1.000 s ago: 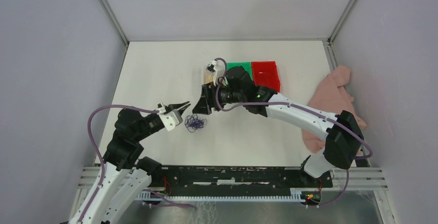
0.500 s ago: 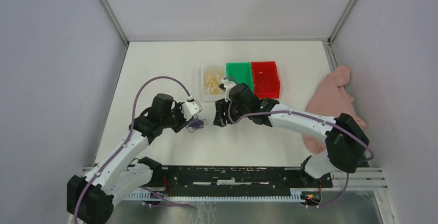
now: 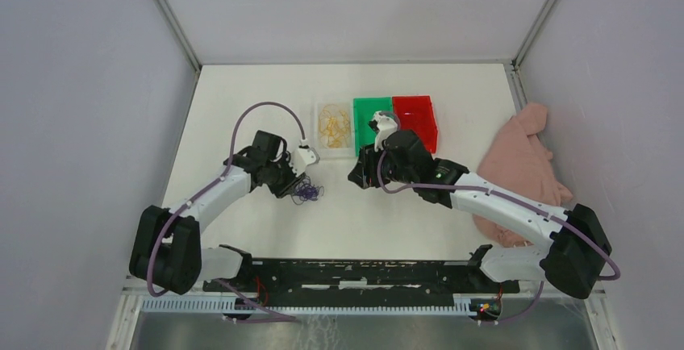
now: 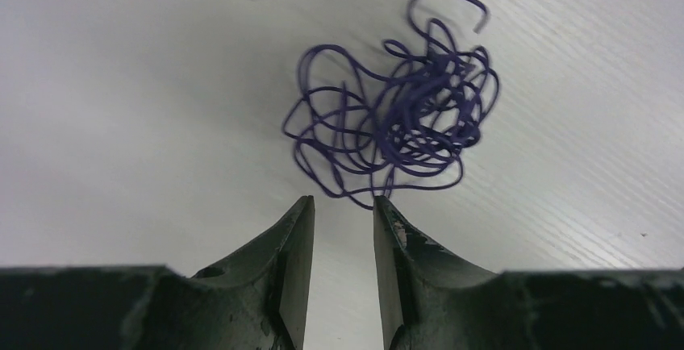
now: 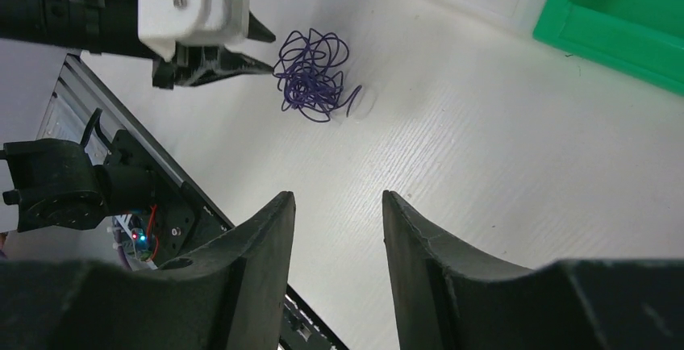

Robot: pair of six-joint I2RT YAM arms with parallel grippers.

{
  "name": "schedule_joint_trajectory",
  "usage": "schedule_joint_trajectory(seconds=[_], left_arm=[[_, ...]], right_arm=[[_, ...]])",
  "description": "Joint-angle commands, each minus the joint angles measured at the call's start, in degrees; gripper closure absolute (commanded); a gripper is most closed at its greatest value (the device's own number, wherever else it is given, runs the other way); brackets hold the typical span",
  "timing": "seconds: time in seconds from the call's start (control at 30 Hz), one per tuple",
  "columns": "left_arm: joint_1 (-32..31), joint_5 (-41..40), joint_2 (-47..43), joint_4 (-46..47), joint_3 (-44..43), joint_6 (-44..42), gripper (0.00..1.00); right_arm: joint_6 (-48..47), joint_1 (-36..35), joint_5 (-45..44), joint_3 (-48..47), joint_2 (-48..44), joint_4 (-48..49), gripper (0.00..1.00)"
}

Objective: Untangle the cables
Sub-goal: Untie the cable.

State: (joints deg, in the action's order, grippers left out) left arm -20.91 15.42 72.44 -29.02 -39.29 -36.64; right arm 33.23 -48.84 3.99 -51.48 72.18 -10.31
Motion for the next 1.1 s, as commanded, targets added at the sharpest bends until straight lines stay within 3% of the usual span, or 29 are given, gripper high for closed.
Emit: schedule_joint_trajectory(seconds=[0.0, 0.17, 0.63, 0.83, 1.07], left_arm=[[5.90, 8.73, 4.01, -2.74, -9.10, -8.57, 0.60], [9.89, 13.78, 8.32, -9.08, -15.06, -15.00, 0.58], [9.25, 21.16, 13.07, -11.09, -12.81, -17.63, 0.51], [8.79, 17.82, 14.17, -3.92, -9.91, -12.83, 0.54], [8.29, 11.27, 12.29, 8.55, -5.47, -7.38, 0.67]], right_arm=[[1.35, 0.15, -0.14, 0.31, -1.17, 2.57, 0.50], [1.81, 0.15, 0.27, 0.53, -0.78, 2.59, 0.52], [1.99, 0.50, 0.58, 0.05, 0.83, 2.63, 0.55], [2.39, 0.55, 0.58, -0.11, 0.80, 2.72, 0.61], [2.85, 0.59, 0.49, 0.93, -0.75, 3.04, 0.69]])
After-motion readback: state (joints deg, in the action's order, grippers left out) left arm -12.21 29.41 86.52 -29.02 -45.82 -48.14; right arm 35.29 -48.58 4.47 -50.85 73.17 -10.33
